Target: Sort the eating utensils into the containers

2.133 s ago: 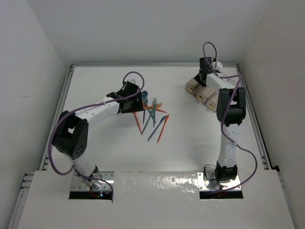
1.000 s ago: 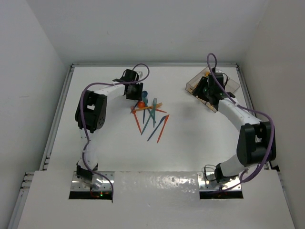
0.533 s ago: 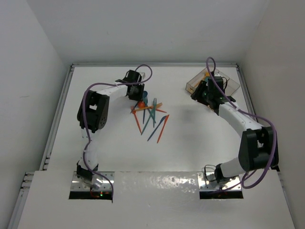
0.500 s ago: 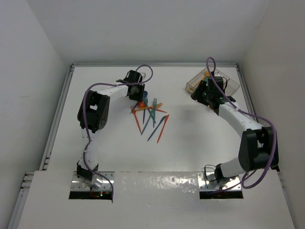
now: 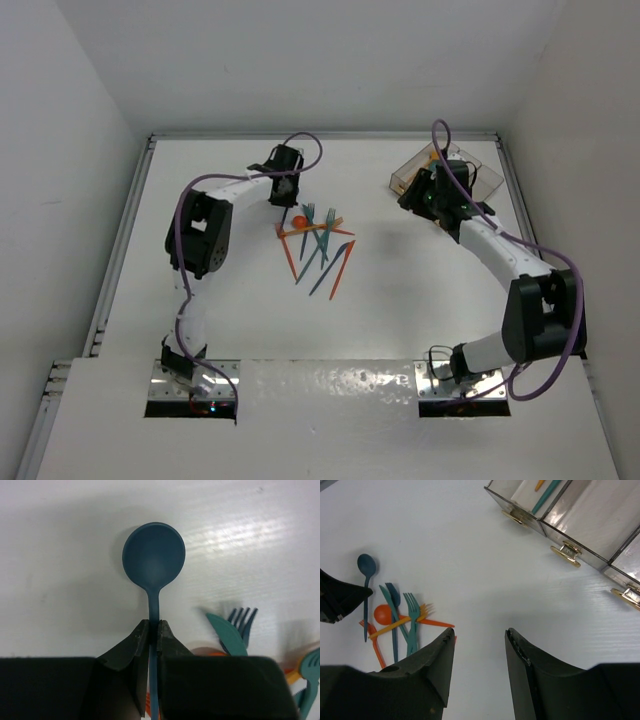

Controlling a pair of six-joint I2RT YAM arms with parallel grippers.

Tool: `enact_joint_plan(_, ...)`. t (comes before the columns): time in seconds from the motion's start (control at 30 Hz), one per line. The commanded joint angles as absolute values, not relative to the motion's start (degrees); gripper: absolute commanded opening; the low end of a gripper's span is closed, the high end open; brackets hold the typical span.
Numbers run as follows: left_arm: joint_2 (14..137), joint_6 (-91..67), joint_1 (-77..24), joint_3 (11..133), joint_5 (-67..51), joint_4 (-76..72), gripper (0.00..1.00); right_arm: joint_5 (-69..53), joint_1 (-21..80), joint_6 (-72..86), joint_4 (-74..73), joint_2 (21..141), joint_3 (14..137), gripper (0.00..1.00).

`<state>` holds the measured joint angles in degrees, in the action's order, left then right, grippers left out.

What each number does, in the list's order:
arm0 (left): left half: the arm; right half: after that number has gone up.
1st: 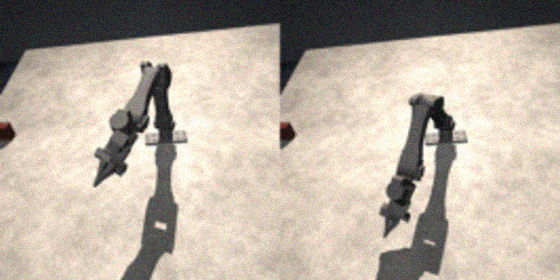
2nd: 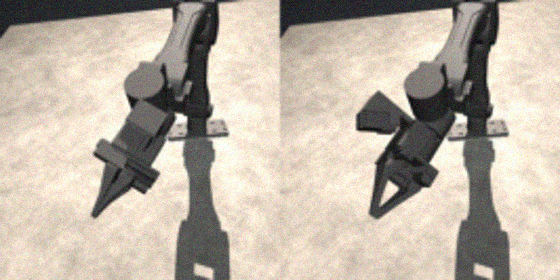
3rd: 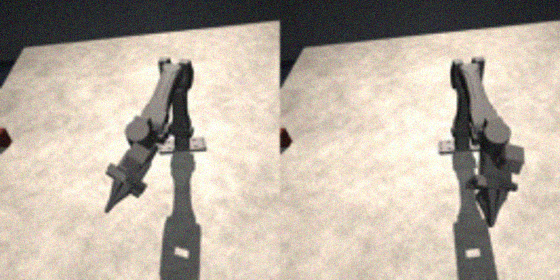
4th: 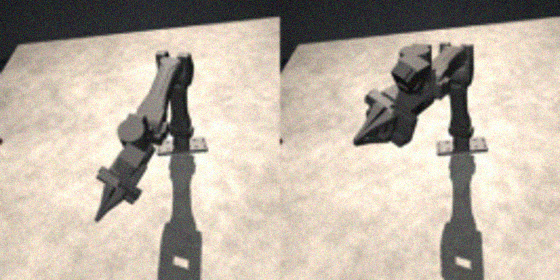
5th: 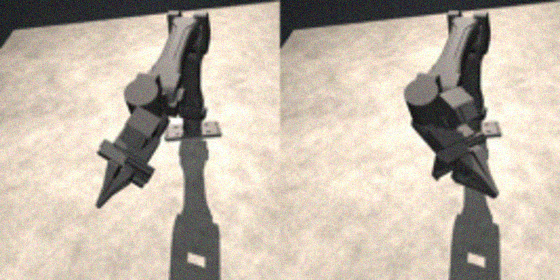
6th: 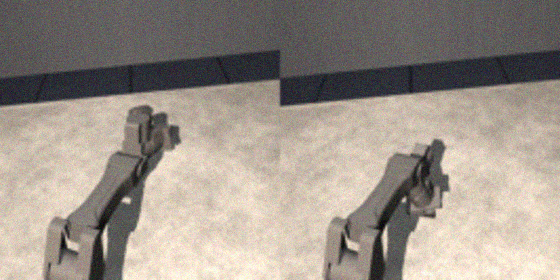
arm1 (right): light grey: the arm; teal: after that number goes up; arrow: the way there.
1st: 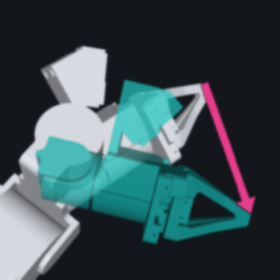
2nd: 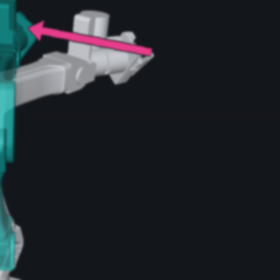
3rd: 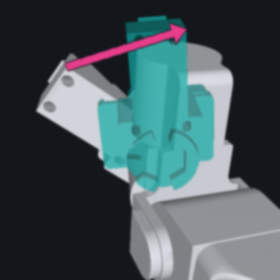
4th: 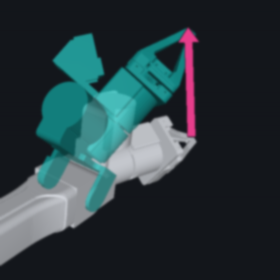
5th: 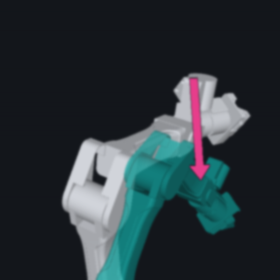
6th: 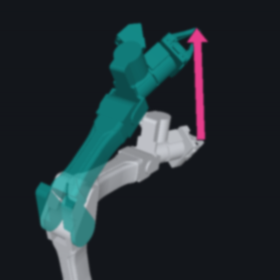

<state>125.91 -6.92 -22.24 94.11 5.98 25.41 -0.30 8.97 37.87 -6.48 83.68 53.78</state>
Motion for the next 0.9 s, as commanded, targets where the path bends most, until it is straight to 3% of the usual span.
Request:
enact_joint_plan(0.0, 122.88, -9.14, -20.92, 97.73, 12.47, 25.14, 0.00, -0.35, 10.10, 36.13, -4.83, 80.77, 53.88, 0.45)
enact_joint_plan(0.17, 116.73, -12.82, -20.57, 96.86, 18.37, 23.73, 0.00, -0.18, 13.44, 32.45, -5.36, 80.51, 55.54, 0.48)
enact_joint_plan(0.37, 105.39, -25.82, -20.65, 88.79, 4.87, 18.29, 0.00, -5.44, 21.97, 31.02, -1.07, 80.42, 56.87, 0.60)
enact_joint_plan(0.57, 95.63, -38.92, -21.35, 75.86, -6.75, 4.77, 0.00, -12.47, 25.48, 35.94, 5.70, 82.17, 58.53, 0.64)
enact_joint_plan(0.87, 90.53, -44.12, -26.36, 70.58, -6.59, 1.05, 0.00, -19.25, 28.82, 39.11, 8.44, 87.62, 64.77, 0.64)
